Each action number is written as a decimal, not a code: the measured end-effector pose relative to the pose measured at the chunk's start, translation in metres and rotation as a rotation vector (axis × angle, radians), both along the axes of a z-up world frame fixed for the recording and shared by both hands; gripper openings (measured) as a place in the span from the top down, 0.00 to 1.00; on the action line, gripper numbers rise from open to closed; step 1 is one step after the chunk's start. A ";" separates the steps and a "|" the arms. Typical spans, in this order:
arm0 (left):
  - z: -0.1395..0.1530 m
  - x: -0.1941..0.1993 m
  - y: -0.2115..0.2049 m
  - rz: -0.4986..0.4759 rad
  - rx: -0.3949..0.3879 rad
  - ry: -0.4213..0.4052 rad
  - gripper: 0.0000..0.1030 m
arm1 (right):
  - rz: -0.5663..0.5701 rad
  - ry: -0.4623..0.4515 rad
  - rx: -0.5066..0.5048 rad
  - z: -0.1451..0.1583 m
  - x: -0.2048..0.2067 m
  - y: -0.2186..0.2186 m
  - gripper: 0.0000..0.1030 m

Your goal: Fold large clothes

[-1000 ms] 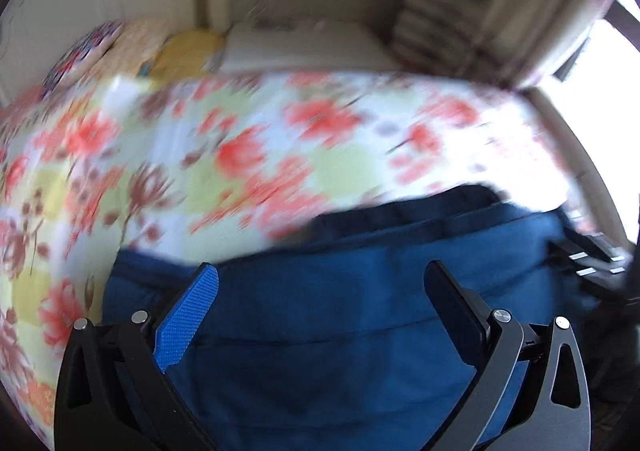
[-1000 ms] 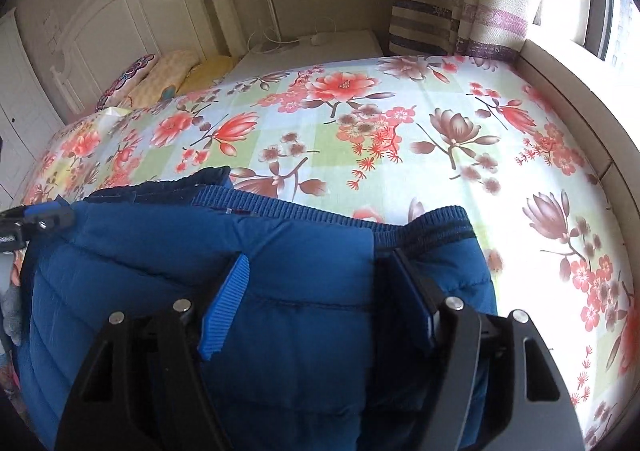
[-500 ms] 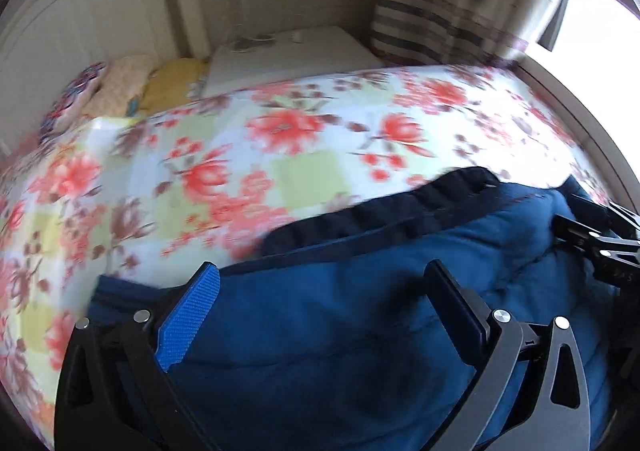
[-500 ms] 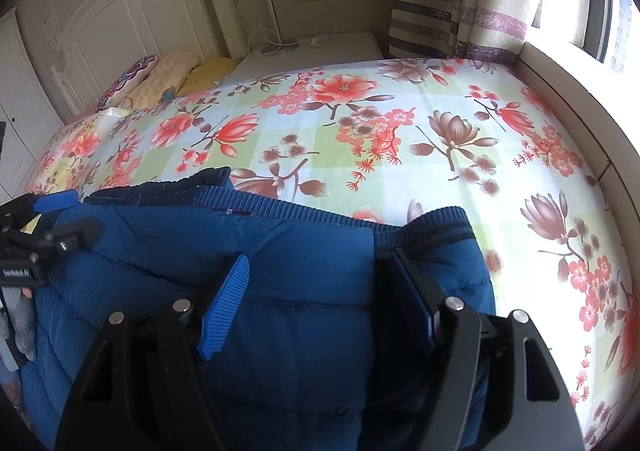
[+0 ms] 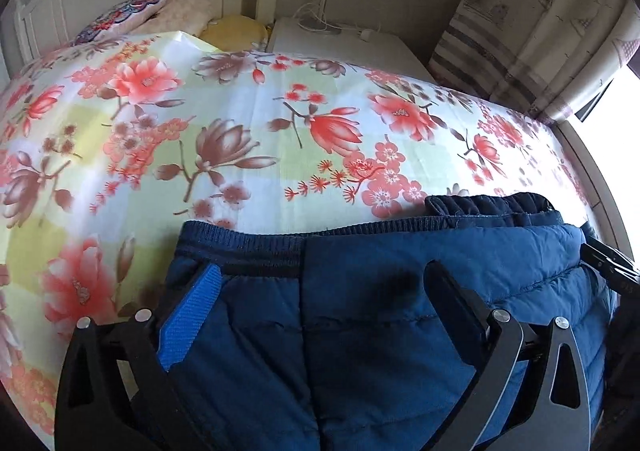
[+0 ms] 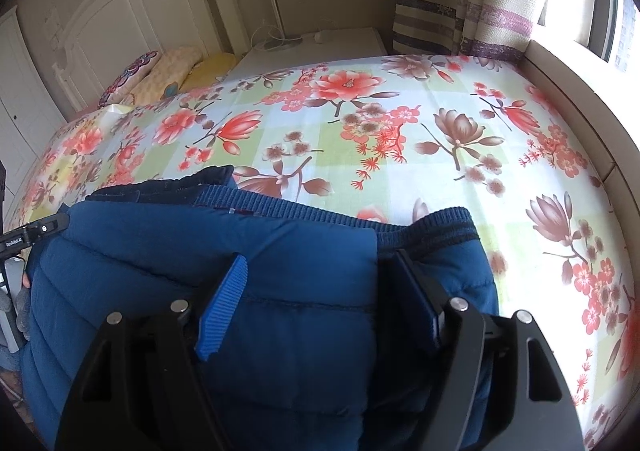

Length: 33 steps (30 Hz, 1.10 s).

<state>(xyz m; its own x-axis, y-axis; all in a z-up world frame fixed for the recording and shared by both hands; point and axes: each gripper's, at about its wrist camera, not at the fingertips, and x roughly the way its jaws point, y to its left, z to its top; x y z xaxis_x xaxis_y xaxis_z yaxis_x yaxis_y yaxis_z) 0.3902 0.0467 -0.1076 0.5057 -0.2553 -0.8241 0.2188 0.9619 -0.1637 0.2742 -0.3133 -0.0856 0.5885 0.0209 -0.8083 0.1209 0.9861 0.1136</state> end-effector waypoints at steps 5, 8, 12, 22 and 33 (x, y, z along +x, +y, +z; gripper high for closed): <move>0.063 -0.068 -0.031 -0.001 0.020 -0.185 0.05 | 0.168 -0.128 -0.083 0.055 -0.050 0.077 0.29; 0.050 -0.094 -0.083 -0.101 0.148 -0.193 0.05 | 0.345 -0.097 -0.166 0.042 -0.068 0.143 0.25; -0.013 -0.087 -0.100 -0.086 0.218 -0.104 0.04 | 0.362 -0.046 -0.196 0.000 -0.068 0.161 0.22; 0.017 -0.105 -0.055 -0.034 0.224 -0.165 0.04 | 0.265 -0.084 -0.139 0.023 -0.106 0.101 0.21; -0.006 -0.107 0.044 0.174 0.117 -0.105 0.04 | 0.110 -0.083 -0.099 -0.003 -0.129 0.029 0.16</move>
<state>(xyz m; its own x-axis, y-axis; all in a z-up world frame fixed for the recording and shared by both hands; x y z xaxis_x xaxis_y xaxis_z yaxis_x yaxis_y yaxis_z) 0.2837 0.0904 -0.1137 0.6183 -0.0629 -0.7834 0.0580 0.9977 -0.0343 0.1452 -0.2846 -0.0887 0.6517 0.0118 -0.7583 0.0055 0.9998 0.0203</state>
